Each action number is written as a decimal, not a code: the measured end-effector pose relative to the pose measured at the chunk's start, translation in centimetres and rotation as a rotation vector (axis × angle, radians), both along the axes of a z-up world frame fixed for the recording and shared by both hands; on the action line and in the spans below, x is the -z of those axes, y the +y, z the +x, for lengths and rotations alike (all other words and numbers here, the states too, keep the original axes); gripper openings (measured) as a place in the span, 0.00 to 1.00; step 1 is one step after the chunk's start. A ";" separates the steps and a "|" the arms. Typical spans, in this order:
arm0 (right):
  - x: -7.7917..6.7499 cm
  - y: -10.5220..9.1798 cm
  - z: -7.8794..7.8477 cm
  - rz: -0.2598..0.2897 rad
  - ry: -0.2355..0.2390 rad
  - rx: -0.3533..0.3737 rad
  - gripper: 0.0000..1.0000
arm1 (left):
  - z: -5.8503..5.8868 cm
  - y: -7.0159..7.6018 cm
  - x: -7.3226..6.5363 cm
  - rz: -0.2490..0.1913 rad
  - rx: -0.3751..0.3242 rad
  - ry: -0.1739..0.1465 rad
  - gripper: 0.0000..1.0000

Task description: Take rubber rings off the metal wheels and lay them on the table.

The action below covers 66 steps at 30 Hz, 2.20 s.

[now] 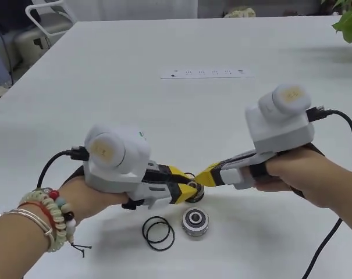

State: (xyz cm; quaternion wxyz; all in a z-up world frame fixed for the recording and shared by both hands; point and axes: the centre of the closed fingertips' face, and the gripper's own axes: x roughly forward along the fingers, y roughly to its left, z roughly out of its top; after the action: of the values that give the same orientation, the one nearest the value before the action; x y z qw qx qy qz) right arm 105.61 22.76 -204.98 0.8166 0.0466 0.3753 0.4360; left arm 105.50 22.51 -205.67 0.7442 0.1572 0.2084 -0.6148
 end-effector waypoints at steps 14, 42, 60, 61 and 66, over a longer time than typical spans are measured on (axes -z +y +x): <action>-2.4 -0.1 0.4 0.073 0.025 0.092 0.00 | -1.1 -0.5 -4.7 -0.069 0.055 -0.034 0.29; -5.9 0.5 0.1 0.141 -0.004 0.085 0.00 | -5.9 4.9 -12.6 -0.012 0.139 -0.185 0.66; -6.7 3.0 -1.4 0.137 -0.014 -0.008 0.00 | -8.5 12.3 -12.5 -0.027 -0.080 -0.167 0.77; -6.7 3.2 -1.4 0.136 -0.015 -0.013 0.00 | -8.7 12.6 -12.1 -0.031 -0.092 -0.156 0.77; -6.8 3.7 -1.8 0.132 -0.019 -0.036 0.00 | -9.9 13.5 -10.0 0.000 -0.112 -0.095 0.78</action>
State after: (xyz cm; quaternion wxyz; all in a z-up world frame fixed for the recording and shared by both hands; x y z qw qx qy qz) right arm 103.80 26.45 -198.15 0.8074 0.0893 0.3387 0.4748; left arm 95.55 36.02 -195.71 0.7864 0.1744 0.1814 -0.5641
